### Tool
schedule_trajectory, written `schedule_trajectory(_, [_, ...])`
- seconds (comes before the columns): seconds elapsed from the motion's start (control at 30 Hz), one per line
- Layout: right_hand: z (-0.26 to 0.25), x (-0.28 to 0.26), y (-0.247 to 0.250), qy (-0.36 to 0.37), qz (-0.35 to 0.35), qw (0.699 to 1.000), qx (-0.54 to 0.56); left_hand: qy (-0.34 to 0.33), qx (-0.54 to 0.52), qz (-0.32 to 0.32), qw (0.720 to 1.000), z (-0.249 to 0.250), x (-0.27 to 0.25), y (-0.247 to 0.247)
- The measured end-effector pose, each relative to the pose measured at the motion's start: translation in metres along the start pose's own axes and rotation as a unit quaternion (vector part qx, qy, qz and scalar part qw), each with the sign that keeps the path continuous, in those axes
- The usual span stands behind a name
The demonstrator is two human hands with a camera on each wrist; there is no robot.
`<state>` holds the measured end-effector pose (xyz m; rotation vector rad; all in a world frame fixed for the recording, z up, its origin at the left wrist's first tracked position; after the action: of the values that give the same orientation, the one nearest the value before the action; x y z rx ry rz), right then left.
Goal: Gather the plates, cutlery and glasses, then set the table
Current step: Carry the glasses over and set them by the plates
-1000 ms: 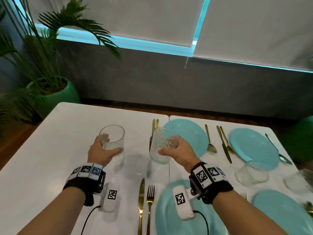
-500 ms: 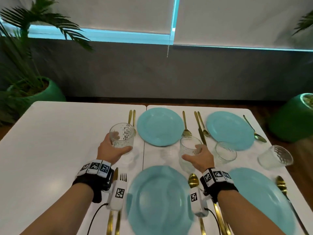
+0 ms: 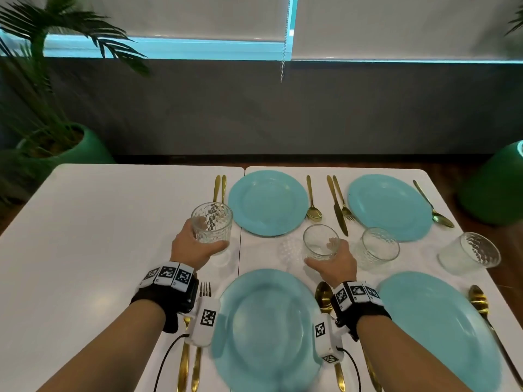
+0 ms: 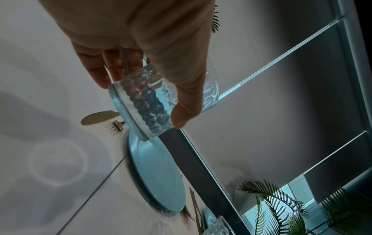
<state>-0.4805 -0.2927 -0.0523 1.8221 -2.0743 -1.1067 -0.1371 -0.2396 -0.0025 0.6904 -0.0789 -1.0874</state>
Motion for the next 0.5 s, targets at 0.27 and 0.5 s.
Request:
schedule_trajectory(0.27, [-0.002, -0.008, 0.004, -0.026, -0.018, 0.999, -0.027, -0.003, 0.006, -0.008, 1.000, -0.001, -0.002, -0.004])
schedule_trajectory(0.5, [-0.010, -0.037, 0.018, -0.101, -0.027, 0.986, -0.133, 0.002, 0.012, -0.018, 1.000, -0.008, -0.007, -0.004])
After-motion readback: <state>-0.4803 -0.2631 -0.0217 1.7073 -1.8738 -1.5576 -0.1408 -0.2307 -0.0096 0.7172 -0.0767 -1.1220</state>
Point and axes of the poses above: each hand's wrist, its own x-axis towards the middle knuckle, its own y-axis out of the back of the hand, z = x × y, the point moved 9 cm from there along x, towards the middle knuckle, and after that the axes turned 1 degree about x, right-handed, at the moved point
